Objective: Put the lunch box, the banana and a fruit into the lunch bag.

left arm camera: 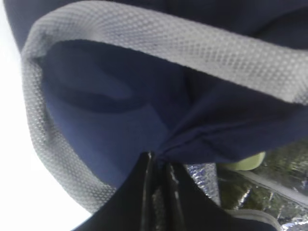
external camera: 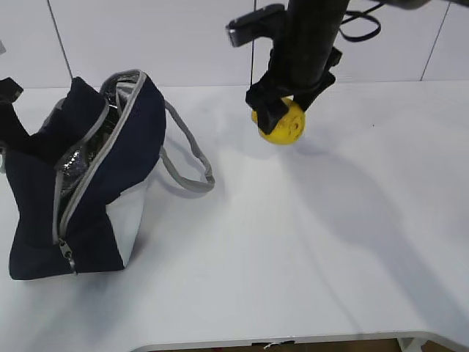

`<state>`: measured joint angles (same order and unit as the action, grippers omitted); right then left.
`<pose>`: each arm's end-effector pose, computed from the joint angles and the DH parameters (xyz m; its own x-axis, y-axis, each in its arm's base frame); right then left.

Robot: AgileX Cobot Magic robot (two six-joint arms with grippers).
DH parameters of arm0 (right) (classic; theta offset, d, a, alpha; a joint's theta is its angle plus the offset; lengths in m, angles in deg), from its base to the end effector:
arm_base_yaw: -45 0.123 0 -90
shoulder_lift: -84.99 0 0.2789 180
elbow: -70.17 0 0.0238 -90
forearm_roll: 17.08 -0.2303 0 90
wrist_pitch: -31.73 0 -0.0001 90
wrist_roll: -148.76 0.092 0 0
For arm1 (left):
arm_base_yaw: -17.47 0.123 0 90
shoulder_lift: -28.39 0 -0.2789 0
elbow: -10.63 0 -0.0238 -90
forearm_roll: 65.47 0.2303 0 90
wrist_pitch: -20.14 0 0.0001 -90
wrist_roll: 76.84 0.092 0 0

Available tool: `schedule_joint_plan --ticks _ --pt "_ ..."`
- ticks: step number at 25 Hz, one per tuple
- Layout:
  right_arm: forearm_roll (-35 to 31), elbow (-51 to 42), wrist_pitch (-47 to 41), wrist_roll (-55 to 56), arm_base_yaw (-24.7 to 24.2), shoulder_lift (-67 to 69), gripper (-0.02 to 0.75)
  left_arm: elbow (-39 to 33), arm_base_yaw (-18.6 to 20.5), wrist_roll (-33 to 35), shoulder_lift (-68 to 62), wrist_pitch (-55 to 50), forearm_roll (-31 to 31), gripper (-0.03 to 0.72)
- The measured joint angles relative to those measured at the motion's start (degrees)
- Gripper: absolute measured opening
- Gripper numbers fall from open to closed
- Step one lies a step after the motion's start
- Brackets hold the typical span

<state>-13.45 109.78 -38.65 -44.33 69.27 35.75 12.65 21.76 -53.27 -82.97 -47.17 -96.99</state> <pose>0.4051 0.1766 0.2663 -0.7405 -0.6045 -0.2936 -0.5945 0.7930 -0.1333 0.3386 -0.0191 0.2489 -0.9759 0.0833 -0.2016 0.1678 0.8770 -0.4502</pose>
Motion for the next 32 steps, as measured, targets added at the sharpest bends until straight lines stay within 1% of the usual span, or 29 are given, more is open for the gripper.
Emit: schedule_joint_plan --ticks 3,6,9,11,14,16,18,23,28,32 --pt "-1.65 0.10 -0.52 1.39 0.00 -4.04 0.586 0.00 0.00 0.62 0.00 0.00 -1.68 -0.001" --pt "-6.37 0.10 -0.90 1.60 0.00 -6.99 0.585 0.00 0.00 2.02 0.00 -0.13 -5.42 -0.001" --pt "-13.76 0.10 -1.02 1.60 0.00 -8.44 0.585 0.00 0.09 5.07 0.00 -1.37 -11.39 -0.001" --pt "-20.07 0.10 -1.16 1.60 0.00 -8.57 0.585 0.00 0.09 6.99 0.00 -1.60 -16.17 -0.001" --pt "-28.30 0.10 -1.25 0.28 0.00 -8.57 0.585 0.00 0.09 8.63 0.00 -1.60 -21.34 -0.001" --pt "-31.79 0.10 -1.25 -0.70 0.00 -8.46 0.585 0.00 0.09 9.33 0.00 -1.60 -23.74 -0.001" --pt "-33.57 0.10 -1.25 -1.21 0.00 -7.95 0.585 0.00 0.09 9.76 0.00 -1.60 -24.93 -0.002" --pt "-35.63 0.10 -1.25 -2.11 0.37 -3.76 0.585 0.00 0.09 9.98 0.00 -1.60 -26.07 -0.002" --pt "-40.46 0.10 -0.21 -3.44 0.86 -0.31 0.586 0.00 0.09 10.10 0.00 -1.60 -26.17 -0.002" --pt "-40.77 0.10 1.63 -3.71 1.10 0.76 0.630 0.00 0.09 10.22 0.00 -1.60 -26.17 -0.002"
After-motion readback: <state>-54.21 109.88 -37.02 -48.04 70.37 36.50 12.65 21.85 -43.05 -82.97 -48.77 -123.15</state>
